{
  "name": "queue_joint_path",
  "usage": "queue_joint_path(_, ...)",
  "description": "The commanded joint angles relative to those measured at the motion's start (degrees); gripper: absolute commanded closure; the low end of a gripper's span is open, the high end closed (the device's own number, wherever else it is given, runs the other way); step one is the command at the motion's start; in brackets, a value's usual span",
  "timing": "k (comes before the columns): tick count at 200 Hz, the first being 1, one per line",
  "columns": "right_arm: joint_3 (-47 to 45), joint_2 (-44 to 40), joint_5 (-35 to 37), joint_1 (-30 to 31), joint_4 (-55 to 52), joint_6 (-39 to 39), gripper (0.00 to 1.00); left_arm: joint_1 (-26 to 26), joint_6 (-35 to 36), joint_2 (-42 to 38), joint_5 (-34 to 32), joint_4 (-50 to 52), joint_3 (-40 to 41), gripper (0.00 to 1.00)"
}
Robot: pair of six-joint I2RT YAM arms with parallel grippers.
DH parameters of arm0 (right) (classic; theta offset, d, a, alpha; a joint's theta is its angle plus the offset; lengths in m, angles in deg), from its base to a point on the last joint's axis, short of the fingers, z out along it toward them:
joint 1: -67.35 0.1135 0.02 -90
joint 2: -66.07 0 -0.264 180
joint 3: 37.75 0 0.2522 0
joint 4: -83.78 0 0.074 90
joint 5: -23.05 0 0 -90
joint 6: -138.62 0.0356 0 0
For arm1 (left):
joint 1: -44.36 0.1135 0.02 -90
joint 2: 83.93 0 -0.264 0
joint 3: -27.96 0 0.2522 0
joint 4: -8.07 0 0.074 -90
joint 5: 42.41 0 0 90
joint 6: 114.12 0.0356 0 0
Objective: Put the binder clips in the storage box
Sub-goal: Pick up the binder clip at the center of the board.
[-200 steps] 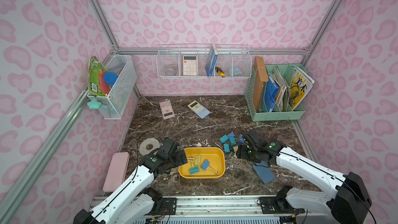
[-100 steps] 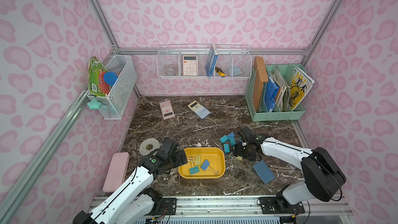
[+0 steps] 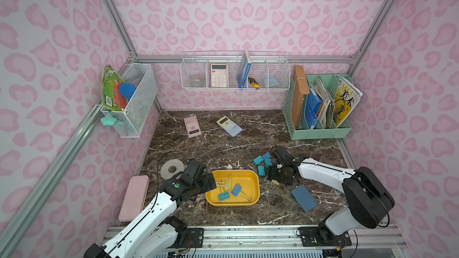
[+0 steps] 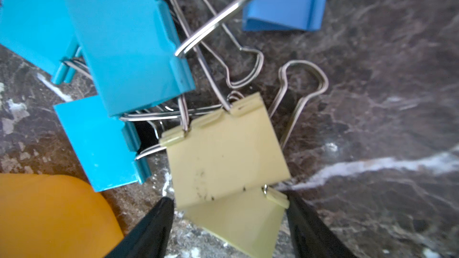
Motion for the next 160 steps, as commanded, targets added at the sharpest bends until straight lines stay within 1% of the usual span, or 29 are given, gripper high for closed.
queue_joint_path(1,0.06,1.1,-0.08,0.07,0.6,0.52,0.24,0.08,0.47,-0.16,0.12,-0.15,0.18,0.05)
queue_joint_path(39,0.16,2.21,0.68,0.3,0.41,0.88,0.26,0.06,0.55,-0.23,0.22,-0.33,0.27,0.05)
queue_joint_path(100,1.14,5.37,2.6,0.58,-0.33,0.86,0.32,0.06,0.64,-0.53,0.88,-1.34,0.97,0.05)
queue_joint_path(139,1.57,4.86,4.51,0.1,-1.2,-0.17,0.32,0.07,0.81,-0.45,1.18,-1.62,1.01,0.05)
queue_joint_path(160,2.34,5.55,3.77,-0.05,-1.91,-1.4,0.32,0.07,0.91,-0.11,1.27,-1.64,0.97,0.05)
